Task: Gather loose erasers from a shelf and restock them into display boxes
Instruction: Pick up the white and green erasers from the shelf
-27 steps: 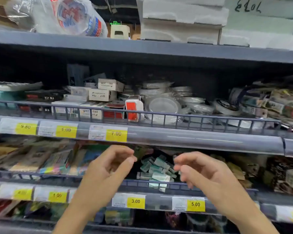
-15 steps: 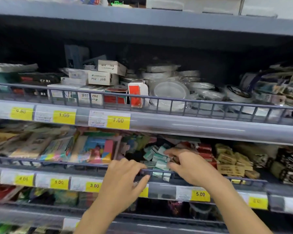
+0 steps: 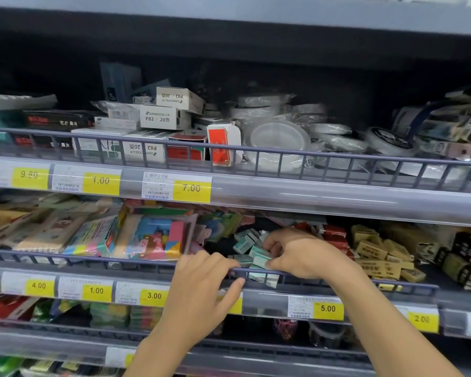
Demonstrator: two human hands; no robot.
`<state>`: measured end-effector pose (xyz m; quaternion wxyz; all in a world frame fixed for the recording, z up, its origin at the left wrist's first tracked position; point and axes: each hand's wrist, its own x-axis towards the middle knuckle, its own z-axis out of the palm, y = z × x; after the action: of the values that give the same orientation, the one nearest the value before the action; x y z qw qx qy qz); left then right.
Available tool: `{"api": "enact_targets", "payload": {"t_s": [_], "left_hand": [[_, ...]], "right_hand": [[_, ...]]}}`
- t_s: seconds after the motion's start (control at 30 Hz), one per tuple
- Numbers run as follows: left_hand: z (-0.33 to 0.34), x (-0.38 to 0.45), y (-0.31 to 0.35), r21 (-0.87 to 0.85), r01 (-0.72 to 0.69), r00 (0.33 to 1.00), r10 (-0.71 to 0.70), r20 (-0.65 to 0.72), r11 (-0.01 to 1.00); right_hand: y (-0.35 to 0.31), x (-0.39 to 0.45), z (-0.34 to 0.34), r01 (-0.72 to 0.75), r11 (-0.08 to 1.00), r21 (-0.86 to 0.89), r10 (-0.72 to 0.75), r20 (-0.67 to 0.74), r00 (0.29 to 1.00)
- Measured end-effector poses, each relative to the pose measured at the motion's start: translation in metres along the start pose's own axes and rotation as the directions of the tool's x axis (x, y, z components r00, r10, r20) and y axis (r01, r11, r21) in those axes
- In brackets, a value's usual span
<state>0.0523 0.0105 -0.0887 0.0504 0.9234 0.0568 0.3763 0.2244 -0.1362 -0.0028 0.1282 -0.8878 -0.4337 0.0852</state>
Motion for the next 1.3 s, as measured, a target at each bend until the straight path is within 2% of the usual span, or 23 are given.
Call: {"api": "enact_targets", "payload": {"t_s": [0.07,0.13,0.23,0.33,0.43,0.5,0.57,0.67,0.73,0.8,0.93,1.0,1.1,1.2,1.3], "left_hand": [[-0.003,0.001,0.002,-0.009,0.016,1.000,-0.016,0.023,1.000],[-0.007,0.002,0.005,-0.049,0.052,0.997,-0.049,0.060,0.997],[-0.014,0.003,0.012,-0.260,0.222,0.974,-0.205,0.092,0.940],[-0.018,0.010,0.021,-0.520,0.397,0.913,-0.383,0.140,0.756],[-0.022,0.020,0.035,-0.716,0.407,0.895,-0.404,0.189,0.567],[-0.022,0.026,0.044,-0.803,0.395,0.893,-0.390,0.222,0.446],[-0.020,0.030,0.051,-0.861,0.372,0.885,-0.413,0.216,0.346],[-0.016,0.031,0.054,-0.900,0.386,0.836,-0.488,0.250,0.201],[-0.015,0.031,0.051,-0.910,0.387,0.815,-0.517,0.261,0.151],[-0.016,0.032,0.046,-0.924,0.360,0.804,-0.547,0.235,0.133],[-0.017,0.032,0.033,-0.897,0.408,0.764,-0.601,0.233,0.172],[-0.019,0.032,0.030,-0.882,0.447,0.750,-0.600,0.279,0.149],[-0.021,0.032,0.029,-0.866,0.487,0.731,-0.595,0.333,0.114],[-0.023,0.031,0.029,-0.851,0.512,0.728,-0.585,0.358,0.115],[-0.025,0.032,0.029,-0.847,0.524,0.714,-0.588,0.381,0.087]], "right_hand": [[0.000,-0.003,0.001,-0.001,0.998,0.057,0.003,-0.035,0.999],[0.003,-0.009,0.004,0.016,0.975,0.221,0.013,-0.131,0.991],[0.005,-0.024,0.010,0.169,0.882,0.441,-0.034,-0.298,0.954],[-0.007,-0.040,0.016,0.325,0.742,0.587,-0.138,-0.341,0.930],[-0.022,-0.049,0.023,0.406,0.563,0.719,-0.176,-0.376,0.910],[-0.031,-0.053,0.028,0.440,0.492,0.751,-0.180,-0.407,0.895],[-0.038,-0.055,0.035,0.463,0.521,0.717,-0.162,-0.449,0.879],[-0.043,-0.055,0.041,0.463,0.651,0.602,-0.159,-0.487,0.858],[-0.038,-0.055,0.038,0.472,0.720,0.508,-0.184,-0.517,0.836],[-0.027,-0.051,0.030,0.427,0.766,0.481,-0.130,-0.534,0.835],[0.005,-0.029,0.015,0.151,0.925,0.348,0.051,-0.509,0.859],[0.014,-0.016,0.011,0.024,0.975,0.223,0.080,-0.442,0.893],[0.014,-0.003,0.009,-0.132,0.990,0.046,0.140,-0.275,0.951],[0.010,0.005,0.010,-0.171,0.984,-0.039,0.159,-0.218,0.963],[0.005,0.012,0.008,-0.160,0.987,-0.027,0.152,-0.178,0.972]]}}
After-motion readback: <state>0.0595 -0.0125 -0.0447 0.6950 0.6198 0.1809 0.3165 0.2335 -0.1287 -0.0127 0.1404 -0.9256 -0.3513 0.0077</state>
